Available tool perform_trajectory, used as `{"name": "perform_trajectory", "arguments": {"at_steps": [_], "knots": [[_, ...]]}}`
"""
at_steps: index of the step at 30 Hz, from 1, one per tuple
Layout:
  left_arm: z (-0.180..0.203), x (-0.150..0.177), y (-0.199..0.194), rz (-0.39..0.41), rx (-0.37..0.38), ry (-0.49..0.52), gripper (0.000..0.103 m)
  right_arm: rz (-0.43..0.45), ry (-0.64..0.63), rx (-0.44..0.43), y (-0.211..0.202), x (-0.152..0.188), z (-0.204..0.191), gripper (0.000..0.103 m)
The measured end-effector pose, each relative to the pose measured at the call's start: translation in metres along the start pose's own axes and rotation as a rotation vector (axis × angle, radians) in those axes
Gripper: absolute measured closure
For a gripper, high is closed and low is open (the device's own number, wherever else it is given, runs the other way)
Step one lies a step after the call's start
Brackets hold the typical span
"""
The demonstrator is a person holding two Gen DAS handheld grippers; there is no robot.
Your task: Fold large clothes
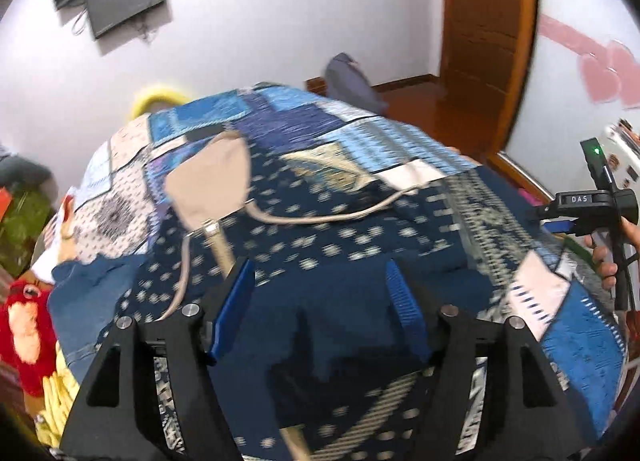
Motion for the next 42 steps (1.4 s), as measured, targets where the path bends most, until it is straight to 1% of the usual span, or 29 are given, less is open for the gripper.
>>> {"name": "perform_trajectory", "arguments": {"at_steps": [2,5,6,8,9,11,12,13,14,15,17,18,22,27,28,29,33,36,39,41,42], "knots": [[-0.02,0.008,0.008,-0.014,-0.018,-0.036,0.035,0.004,0.034,0.002,0.012,-0.007,0.004,0.028],[-0.047,0.021,0.015,-0.044,-0.036,-0.098,0.035,0.038,0.052,0.02,0.022,-0.02,0.005,0.029],[-0.051,0.024,0.018,-0.053,-0.037,-0.113,0.035,0.05,0.059,0.022,0.025,-0.024,0.005,0.03],[-0.061,0.033,0.022,-0.071,-0.036,-0.149,0.035,0.073,0.076,0.031,0.03,-0.033,0.004,0.035],[-0.064,0.036,0.024,-0.077,-0.04,-0.161,0.035,0.081,0.082,0.039,0.033,-0.036,0.003,0.04],[-0.071,0.043,0.027,-0.087,-0.047,-0.183,0.035,0.107,0.07,0.081,0.034,-0.043,0.001,0.059],[-0.074,0.046,0.027,-0.089,-0.046,-0.192,0.035,0.11,0.053,0.11,0.033,-0.046,-0.002,0.078],[-0.076,0.048,0.027,-0.091,-0.042,-0.2,0.035,0.124,0.032,0.139,0.028,-0.049,-0.006,0.091],[-0.079,0.051,0.026,-0.092,-0.041,-0.207,0.035,0.15,0.011,0.153,0.021,-0.052,-0.013,0.093],[-0.081,0.053,0.025,-0.092,-0.045,-0.213,0.035,0.181,-0.014,0.15,0.013,-0.053,-0.021,0.095],[-0.085,0.055,0.023,-0.089,-0.05,-0.22,0.035,0.246,-0.087,0.146,-0.009,-0.054,-0.046,0.096],[-0.086,0.055,0.021,-0.087,-0.052,-0.223,0.035,0.261,-0.109,0.143,-0.016,-0.054,-0.054,0.096],[-0.092,0.056,0.009,-0.066,-0.048,-0.239,0.035,0.324,-0.211,0.05,-0.059,-0.049,-0.11,0.096],[-0.098,0.058,-0.012,-0.033,-0.048,-0.242,0.035,0.375,-0.328,-0.04,-0.098,-0.031,-0.185,0.096],[-0.1,0.058,-0.016,-0.029,-0.05,-0.242,0.035,0.373,-0.35,-0.072,-0.101,-0.024,-0.206,0.096],[-0.103,0.059,-0.021,-0.023,-0.054,-0.241,0.035,0.368,-0.362,-0.09,-0.101,-0.02,-0.217,0.096],[-0.115,0.064,-0.042,0.007,-0.075,-0.239,0.035,0.351,-0.428,-0.136,-0.091,0.007,-0.277,0.096],[-0.129,0.073,-0.056,0.018,-0.078,-0.255,0.035,0.282,-0.473,-0.175,-0.065,0.039,-0.32,0.096],[-0.141,0.084,-0.064,0.012,-0.083,-0.271,0.035,0.199,-0.512,-0.17,-0.03,0.072,-0.344,0.096],[-0.148,0.093,-0.07,0.009,-0.09,-0.281,0.035,0.149,-0.535,-0.146,-0.005,0.09,-0.349,0.096],[-0.151,0.098,-0.072,0.007,-0.091,-0.285,0.035,0.102,-0.55,-0.129,0.012,0.106,-0.351,0.096]]}}
Point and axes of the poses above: each gripper's, at about its wrist camera, not at the fingertips, and y roughly the way its jaws point, z to its right, x to its underside, the point moved 8 cm from there along y, roughly the way its jaws point, and after that the axes turned 1 degree about -y, right-handed, at the moved point
